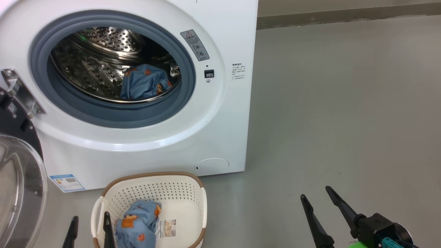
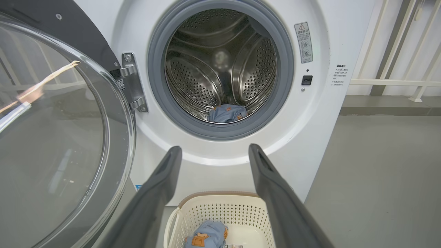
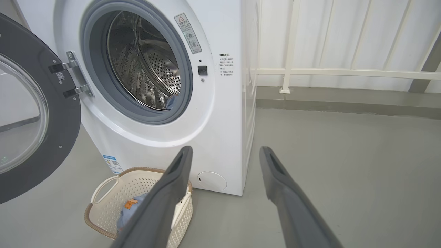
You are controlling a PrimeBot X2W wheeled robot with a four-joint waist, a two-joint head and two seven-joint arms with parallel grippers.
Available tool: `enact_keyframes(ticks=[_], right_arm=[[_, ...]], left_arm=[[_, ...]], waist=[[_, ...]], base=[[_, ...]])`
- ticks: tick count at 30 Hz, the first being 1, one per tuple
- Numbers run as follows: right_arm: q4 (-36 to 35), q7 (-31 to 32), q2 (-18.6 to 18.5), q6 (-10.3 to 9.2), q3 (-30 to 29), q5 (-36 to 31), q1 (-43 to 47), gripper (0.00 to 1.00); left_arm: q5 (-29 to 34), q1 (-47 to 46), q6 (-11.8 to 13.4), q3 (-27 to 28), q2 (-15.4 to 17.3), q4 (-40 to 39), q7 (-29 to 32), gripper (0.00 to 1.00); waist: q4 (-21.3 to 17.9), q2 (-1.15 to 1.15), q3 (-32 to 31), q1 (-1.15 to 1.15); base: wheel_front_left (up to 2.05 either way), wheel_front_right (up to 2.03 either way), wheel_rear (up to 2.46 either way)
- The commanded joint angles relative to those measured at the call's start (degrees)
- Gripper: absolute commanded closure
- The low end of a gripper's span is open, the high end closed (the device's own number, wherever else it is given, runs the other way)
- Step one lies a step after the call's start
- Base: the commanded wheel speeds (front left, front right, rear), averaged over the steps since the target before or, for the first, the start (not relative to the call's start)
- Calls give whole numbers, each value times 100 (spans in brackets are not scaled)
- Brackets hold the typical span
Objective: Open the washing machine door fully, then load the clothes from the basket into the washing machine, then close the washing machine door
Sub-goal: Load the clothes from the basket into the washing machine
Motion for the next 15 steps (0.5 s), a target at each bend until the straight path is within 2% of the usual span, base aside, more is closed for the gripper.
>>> enact_keyframes(ticks=[1,15], right_arm=[[-180,0,-16,9,117,-31,-59,0],[-262,24,-16,9,97,-29,-74,0]], left_arm=[[9,-198,-19,194,91,-108,-45,0],[-31,-311,9,184,17,-47,-52,0]], waist=[[-6,0,9,0],[-26,0,130,0]], base=[[0,0,0],[0,0,0]])
